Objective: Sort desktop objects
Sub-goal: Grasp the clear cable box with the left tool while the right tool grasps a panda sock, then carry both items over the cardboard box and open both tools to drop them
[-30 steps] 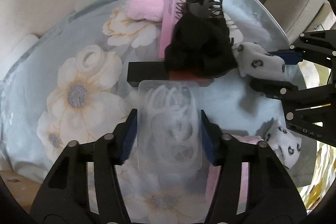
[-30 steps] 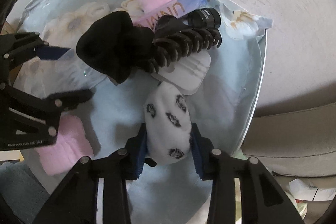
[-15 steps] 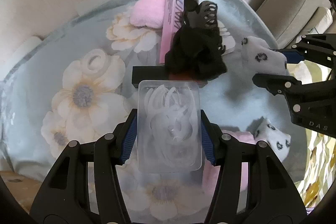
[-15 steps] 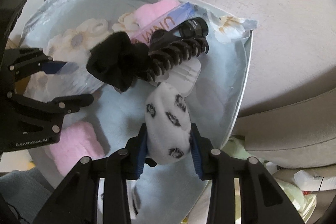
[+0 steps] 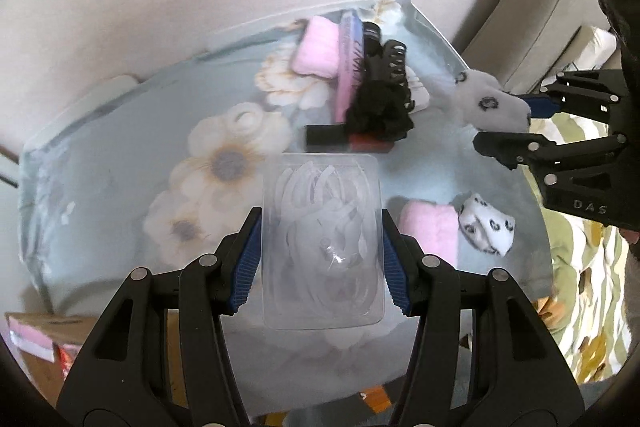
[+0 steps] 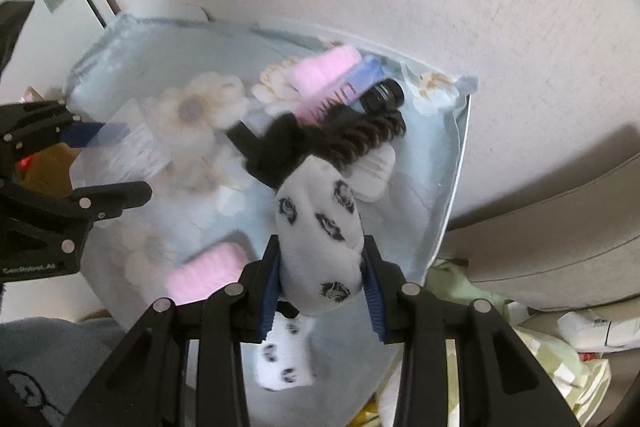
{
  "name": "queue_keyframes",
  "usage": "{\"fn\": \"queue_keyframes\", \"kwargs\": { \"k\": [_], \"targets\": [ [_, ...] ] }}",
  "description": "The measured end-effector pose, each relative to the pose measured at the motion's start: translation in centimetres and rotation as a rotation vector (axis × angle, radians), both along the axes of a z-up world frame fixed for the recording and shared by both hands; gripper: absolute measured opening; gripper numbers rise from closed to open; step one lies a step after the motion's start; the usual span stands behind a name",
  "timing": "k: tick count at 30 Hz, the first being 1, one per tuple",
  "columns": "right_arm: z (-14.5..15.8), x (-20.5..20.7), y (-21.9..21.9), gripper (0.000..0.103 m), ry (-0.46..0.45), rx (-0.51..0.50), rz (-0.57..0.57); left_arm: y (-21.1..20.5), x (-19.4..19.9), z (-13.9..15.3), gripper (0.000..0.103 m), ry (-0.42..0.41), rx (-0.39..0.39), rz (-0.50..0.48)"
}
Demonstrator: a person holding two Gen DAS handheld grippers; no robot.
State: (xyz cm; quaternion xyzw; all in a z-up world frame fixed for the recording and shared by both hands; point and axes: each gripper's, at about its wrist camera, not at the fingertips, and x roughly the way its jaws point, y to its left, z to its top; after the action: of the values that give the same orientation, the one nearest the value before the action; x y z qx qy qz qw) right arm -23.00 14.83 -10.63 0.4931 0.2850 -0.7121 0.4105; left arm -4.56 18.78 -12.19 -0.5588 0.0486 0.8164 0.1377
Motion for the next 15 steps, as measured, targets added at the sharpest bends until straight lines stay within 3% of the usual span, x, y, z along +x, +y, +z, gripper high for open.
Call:
{"fn": "queue_keyframes", "kwargs": {
  "k": [9, 10, 15],
  "targets": [
    [4.8, 4.7, -2.5, 0.035, 0.024, -0.061, 0.079, -6.4, 1.8, 2.6, 0.051, 0.035, 0.01, 0.065],
    [5.0, 5.0, -2.8, 0.035, 0.011, -0.064, 0.13, -7.3, 2.0, 2.8, 0.051, 0.037, 0.01, 0.078],
    [6.4, 7.3, -5.4, 0.035, -0.018, -0.112, 0.167, -12.3, 3.6, 3.9, 0.051, 0.061, -0.003, 0.136]
  ]
}}
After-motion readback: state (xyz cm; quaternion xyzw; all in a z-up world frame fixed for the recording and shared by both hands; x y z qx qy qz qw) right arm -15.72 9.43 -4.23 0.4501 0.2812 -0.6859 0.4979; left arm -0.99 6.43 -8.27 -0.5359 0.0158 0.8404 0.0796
